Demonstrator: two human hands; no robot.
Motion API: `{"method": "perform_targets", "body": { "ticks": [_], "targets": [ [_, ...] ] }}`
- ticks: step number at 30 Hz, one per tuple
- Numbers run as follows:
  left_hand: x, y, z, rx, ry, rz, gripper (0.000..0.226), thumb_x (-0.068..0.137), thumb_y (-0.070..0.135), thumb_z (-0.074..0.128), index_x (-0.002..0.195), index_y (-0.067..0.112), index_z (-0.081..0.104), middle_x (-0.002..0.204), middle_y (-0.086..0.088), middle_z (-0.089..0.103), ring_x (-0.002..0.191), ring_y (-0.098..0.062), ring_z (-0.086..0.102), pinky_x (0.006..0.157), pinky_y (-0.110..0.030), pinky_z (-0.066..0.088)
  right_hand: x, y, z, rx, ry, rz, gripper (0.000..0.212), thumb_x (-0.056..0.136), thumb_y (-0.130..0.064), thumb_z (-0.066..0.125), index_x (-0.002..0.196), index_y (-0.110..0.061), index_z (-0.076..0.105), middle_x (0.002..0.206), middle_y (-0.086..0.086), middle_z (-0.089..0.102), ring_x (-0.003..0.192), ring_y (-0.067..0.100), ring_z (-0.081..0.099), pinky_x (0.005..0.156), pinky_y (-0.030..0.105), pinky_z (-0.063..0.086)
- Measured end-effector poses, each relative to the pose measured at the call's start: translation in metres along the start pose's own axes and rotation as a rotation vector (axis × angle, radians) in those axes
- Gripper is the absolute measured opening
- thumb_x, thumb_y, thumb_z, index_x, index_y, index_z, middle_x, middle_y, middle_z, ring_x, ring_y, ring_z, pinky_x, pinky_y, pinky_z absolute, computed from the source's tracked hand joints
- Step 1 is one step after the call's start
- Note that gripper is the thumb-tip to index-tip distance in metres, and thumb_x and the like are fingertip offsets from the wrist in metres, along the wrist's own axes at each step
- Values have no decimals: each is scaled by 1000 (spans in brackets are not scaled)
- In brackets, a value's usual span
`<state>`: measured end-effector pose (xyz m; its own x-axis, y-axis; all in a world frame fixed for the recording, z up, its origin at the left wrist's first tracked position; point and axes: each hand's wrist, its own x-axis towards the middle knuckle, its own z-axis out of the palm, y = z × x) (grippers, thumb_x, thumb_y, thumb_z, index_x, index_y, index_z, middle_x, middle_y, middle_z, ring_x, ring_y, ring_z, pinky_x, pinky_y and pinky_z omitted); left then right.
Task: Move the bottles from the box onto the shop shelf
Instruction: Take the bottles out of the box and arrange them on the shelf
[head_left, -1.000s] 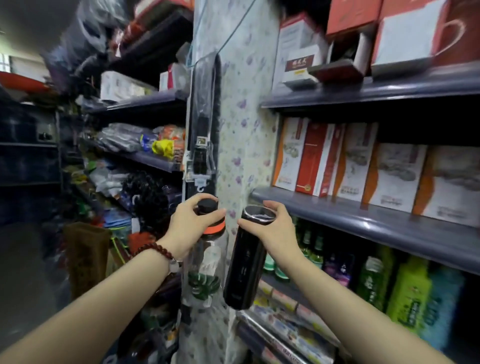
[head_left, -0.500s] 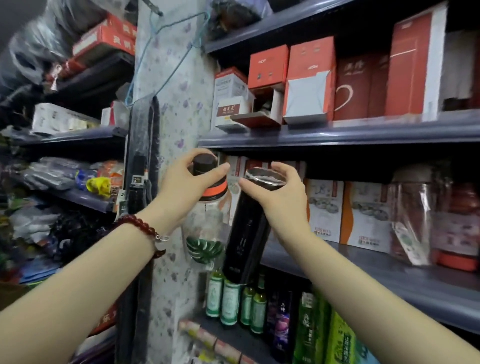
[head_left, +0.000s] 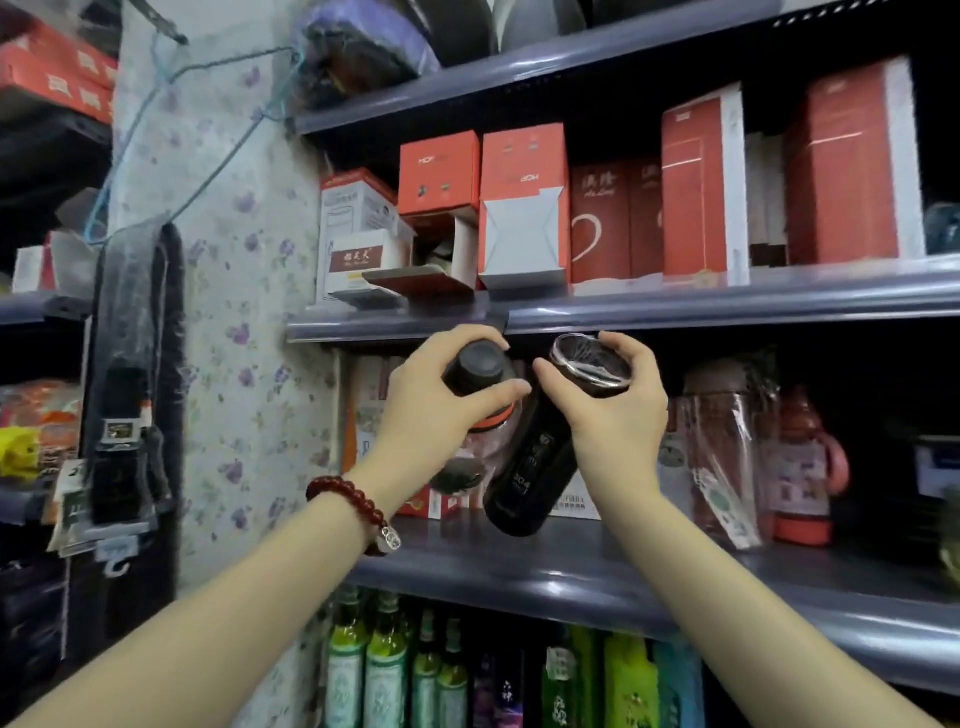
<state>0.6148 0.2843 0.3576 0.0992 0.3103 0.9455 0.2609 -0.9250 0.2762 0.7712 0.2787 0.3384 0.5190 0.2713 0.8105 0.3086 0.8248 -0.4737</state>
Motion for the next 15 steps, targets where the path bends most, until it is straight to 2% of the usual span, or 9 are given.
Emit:
{"method": "perform_targets", "body": {
  "ticks": [3, 6, 9, 11, 13, 15],
  "targets": [
    [-1, -13, 18, -20, -40, -4, 33, 66, 40, 79, 95, 33, 65, 103, 15, 67, 99, 3, 61, 88, -7, 42, 3, 13, -8, -54, 2, 20, 59, 55, -45, 85, 106, -36, 57, 92, -27, 63, 87, -15, 60, 69, -2, 41],
    [2, -26, 31, -39, -95, -43, 31, 67, 44, 77, 94, 35, 65, 98, 15, 68, 96, 1, 62, 85, -13, 46, 6, 24, -16, -107, 4, 39, 60, 56, -44, 85, 107, -36, 56, 95, -23, 63, 87, -15, 59, 70, 1, 43],
    [10, -36, 42, -36, -111, -59, 29, 67, 44, 78, 91, 33, 66, 89, 18, 69, 89, 7, 62, 79, -4, 42, 15, 30, -21, -158, -4, 71, 63, 55, -44, 86, 109, -33, 55, 97, -19, 63, 90, -8, 61, 78, 12, 47],
    [18, -43, 49, -29, -105, -70, 28, 67, 47, 77, 89, 34, 66, 87, 20, 69, 86, 10, 61, 76, 0, 40, 24, 32, -20, -190, -29, 98, 65, 55, -45, 86, 110, -31, 54, 97, -19, 62, 91, -7, 60, 77, 14, 46],
    [29, -49, 55, -26, -98, -97, 28, 66, 51, 76, 87, 34, 67, 85, 20, 70, 84, 9, 62, 74, -3, 43, 32, 34, -16, -231, -68, 129, 65, 56, -50, 84, 110, -29, 54, 98, -18, 62, 92, -4, 60, 75, 15, 46],
    [40, -56, 59, -51, -99, -157, 32, 64, 54, 75, 87, 33, 68, 84, 18, 71, 85, 6, 63, 76, -10, 45, 41, 36, -11, -239, -116, 194, 67, 58, -52, 82, 113, -24, 54, 103, -13, 63, 95, 3, 61, 79, 22, 48]
  ]
}}
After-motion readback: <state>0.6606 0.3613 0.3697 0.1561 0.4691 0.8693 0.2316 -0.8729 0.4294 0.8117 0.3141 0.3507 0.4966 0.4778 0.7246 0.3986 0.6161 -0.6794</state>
